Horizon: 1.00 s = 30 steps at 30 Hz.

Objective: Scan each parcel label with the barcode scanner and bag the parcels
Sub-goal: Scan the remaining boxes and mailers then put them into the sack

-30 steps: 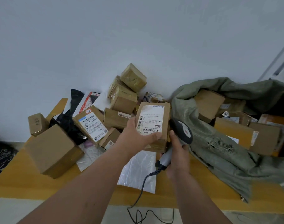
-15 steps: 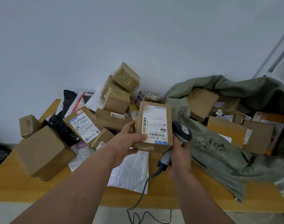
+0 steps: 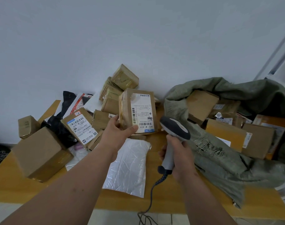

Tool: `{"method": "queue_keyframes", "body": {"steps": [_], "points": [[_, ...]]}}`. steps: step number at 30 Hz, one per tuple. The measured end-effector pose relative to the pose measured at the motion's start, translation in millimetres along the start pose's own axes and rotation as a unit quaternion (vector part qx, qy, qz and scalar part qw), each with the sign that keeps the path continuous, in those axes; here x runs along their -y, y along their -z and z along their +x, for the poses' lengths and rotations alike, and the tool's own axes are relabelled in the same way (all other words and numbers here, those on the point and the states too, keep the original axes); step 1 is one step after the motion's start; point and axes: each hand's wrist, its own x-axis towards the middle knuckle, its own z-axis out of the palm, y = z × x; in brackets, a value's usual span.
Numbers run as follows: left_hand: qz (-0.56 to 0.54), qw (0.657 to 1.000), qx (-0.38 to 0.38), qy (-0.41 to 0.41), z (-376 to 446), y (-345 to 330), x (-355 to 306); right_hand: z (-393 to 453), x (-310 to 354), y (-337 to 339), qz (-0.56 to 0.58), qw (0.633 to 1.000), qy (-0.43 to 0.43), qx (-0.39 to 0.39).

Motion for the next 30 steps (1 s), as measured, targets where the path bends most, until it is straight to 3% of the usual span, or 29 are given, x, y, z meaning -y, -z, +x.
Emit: {"method": "queue_keyframes", "body": {"steps": [6,14,30], "points": [[0.045,0.998,-0.027,-0.019,3,-2,2,-7,13,4,-0.106,0.990,0.029,0.088],[0.074,0.995,-0.055,-0.034,4,-8,7,-6,12,11,-0.132,0.979,0.049,0.148],[0.094,0.994,-0.031,-0.045,20,-4,8,-8,13,2,-0.122,0.986,0.026,0.110]]}}
